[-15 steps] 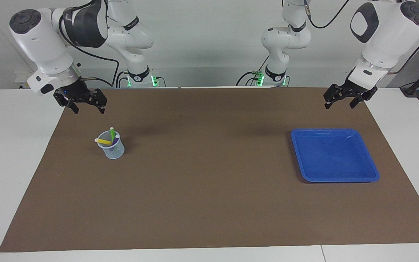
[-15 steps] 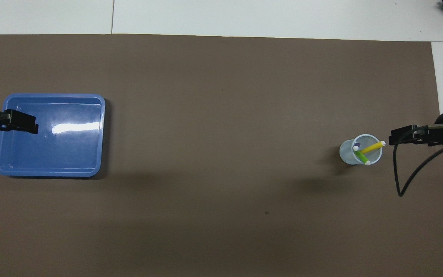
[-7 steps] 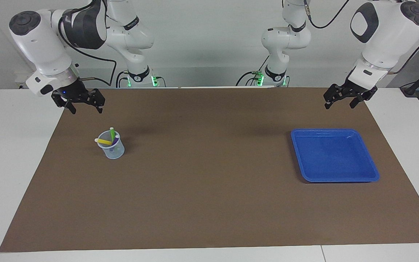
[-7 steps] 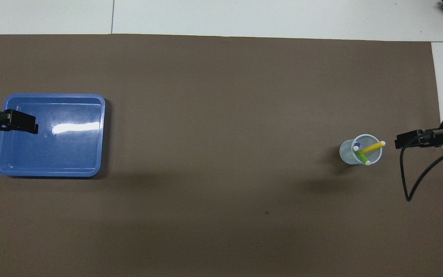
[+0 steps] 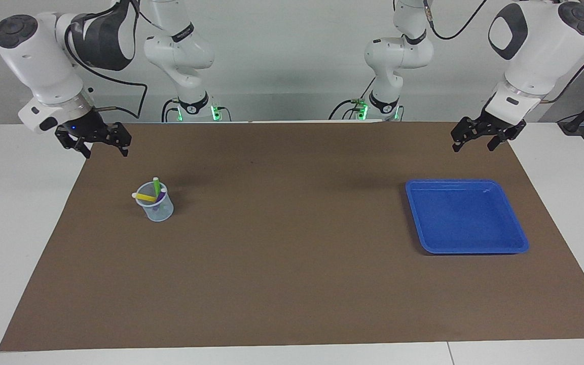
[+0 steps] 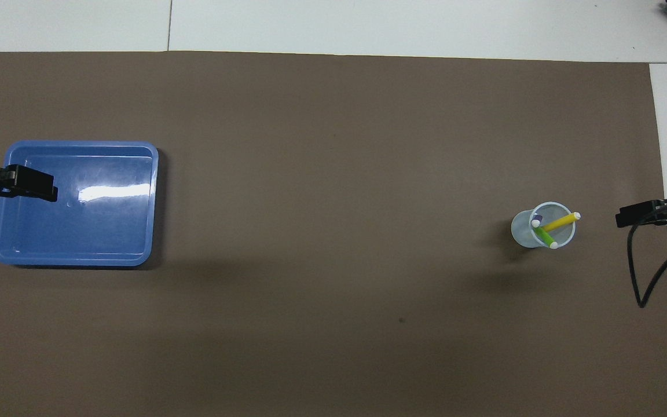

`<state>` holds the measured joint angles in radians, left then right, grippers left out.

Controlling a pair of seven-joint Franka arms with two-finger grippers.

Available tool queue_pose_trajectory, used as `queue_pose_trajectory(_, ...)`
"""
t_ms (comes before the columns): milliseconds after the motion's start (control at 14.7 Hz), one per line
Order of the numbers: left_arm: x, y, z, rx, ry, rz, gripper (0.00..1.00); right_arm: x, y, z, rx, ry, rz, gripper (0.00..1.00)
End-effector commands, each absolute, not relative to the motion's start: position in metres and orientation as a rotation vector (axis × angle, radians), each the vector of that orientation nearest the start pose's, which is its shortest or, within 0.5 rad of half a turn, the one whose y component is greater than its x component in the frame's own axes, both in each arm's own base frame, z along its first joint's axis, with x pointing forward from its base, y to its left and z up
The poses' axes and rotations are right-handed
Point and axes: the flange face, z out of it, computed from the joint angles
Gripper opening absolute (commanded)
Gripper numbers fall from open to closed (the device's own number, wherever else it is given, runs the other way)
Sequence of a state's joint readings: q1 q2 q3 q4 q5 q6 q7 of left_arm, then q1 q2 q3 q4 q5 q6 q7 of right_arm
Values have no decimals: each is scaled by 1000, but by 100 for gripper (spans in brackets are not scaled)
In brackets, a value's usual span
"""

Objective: Right arm passes pens to left for tray arrangement
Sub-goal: 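Reach the right gripper to the yellow pen in the white cup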

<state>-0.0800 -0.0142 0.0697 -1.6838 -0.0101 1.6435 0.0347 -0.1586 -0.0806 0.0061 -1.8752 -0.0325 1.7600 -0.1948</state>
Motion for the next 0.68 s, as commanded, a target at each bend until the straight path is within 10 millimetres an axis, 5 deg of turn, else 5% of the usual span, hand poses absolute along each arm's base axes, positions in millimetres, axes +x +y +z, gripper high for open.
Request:
queue_pose_trajectory(0, 549, -5, 587, -3144, 77, 48, 100, 520, -83, 540, -3182, -116, 40, 100)
queue_pose_trajectory(339, 549, -5, 587, -3144, 77, 48, 100, 516, -82, 531, -3183, -123, 31, 100)
queue_pose_trajectory(611, 548, -5, 589, -3145, 77, 44, 100, 499, -79, 502, -3184, -129, 21, 100)
